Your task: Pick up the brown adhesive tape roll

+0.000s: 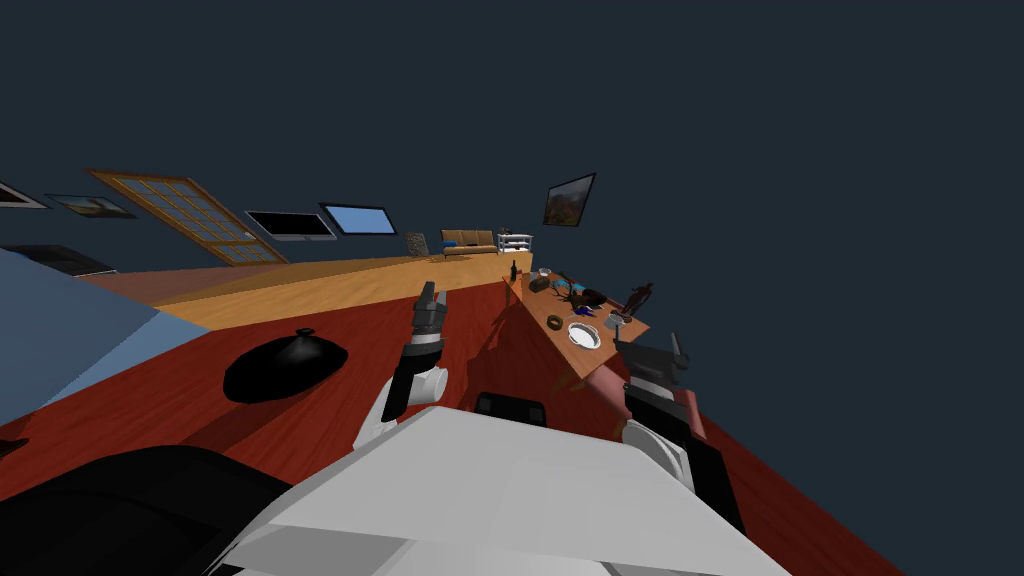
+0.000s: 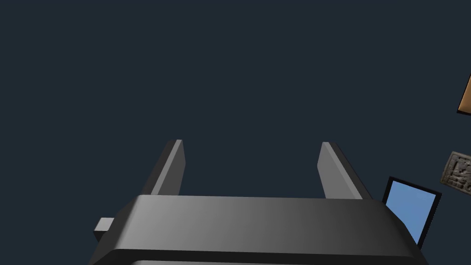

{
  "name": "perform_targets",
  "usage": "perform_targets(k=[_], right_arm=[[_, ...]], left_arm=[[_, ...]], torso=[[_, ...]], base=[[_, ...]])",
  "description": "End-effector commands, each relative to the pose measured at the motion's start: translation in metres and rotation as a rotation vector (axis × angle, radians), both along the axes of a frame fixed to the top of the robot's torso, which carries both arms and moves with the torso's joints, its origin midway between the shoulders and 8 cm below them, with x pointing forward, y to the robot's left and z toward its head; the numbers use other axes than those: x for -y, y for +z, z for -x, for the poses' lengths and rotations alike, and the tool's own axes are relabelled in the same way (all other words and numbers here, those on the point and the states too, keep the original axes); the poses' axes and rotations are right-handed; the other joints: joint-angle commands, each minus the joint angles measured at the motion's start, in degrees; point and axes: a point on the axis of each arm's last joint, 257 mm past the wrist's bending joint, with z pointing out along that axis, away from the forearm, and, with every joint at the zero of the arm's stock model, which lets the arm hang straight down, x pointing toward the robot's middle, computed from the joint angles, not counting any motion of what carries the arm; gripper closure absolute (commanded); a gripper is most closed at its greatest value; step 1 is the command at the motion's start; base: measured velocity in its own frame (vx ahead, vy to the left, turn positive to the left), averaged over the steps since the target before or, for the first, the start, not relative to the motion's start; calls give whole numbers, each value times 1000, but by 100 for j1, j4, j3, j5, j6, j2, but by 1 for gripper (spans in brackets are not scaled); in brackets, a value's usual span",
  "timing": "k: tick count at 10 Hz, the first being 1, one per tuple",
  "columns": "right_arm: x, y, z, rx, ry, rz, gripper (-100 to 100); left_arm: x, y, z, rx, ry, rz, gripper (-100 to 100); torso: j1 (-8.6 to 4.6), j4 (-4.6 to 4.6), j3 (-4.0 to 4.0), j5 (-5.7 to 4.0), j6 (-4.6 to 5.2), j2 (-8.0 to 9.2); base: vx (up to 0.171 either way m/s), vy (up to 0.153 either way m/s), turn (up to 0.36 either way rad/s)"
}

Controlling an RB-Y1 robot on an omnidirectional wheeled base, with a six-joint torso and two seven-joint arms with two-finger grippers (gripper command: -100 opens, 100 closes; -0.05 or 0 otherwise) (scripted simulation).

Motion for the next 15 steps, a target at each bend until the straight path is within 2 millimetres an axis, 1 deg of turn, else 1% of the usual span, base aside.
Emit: perform_targets(k=[1, 2, 5, 6, 9, 10, 12, 13, 15], right_arm=[[5, -4, 0, 4, 3, -51, -100], [11, -10, 3, 6, 1, -93, -100], [18, -17, 3, 10, 5, -170, -100], [25, -24, 6, 13, 0, -217, -100], [30, -31, 6, 16, 2, -283, -100], [38, -39, 10, 20, -8, -334, -100], [42, -46, 10, 23, -7, -392, -100], [49, -54, 15, 28, -20, -435, -100], [53, -62, 15, 31, -20, -503, -100]], left_arm=[[0, 0, 0, 0, 0, 0, 0], [0, 0, 0, 0, 0, 0, 0], [0, 0, 0, 0, 0, 0, 0], [0, 0, 0, 0, 0, 0, 0], [0, 0, 0, 0, 0, 0, 0], [0, 0, 0, 0, 0, 0, 0], [0, 0, 0, 0, 0, 0, 0], [0, 0, 0, 0, 0, 0, 0], [0, 0, 0, 0, 0, 0, 0]], torso=[[0, 0, 0, 0, 0, 0], [0, -1, -2, 0, 1, -3], [-1, -1, -2, 0, 1, -4], [-1, -1, -4, 0, 1, -8], [-2, -1, -4, 0, 1, -7], [-1, -2, -5, 0, 1, -9], [-2, -2, -4, 0, 1, -7], [-2, -2, -5, 0, 2, -8], [-3, -2, -5, 0, 0, -10]], base=[[-16, 2, -3], [-21, 6, 119], [-12, -1, 35], [-13, 2, 163], [-9, -2, 21], [-7, 0, 151], [-8, -3, 53], [-4, 0, 123], [-2, -2, 56]])
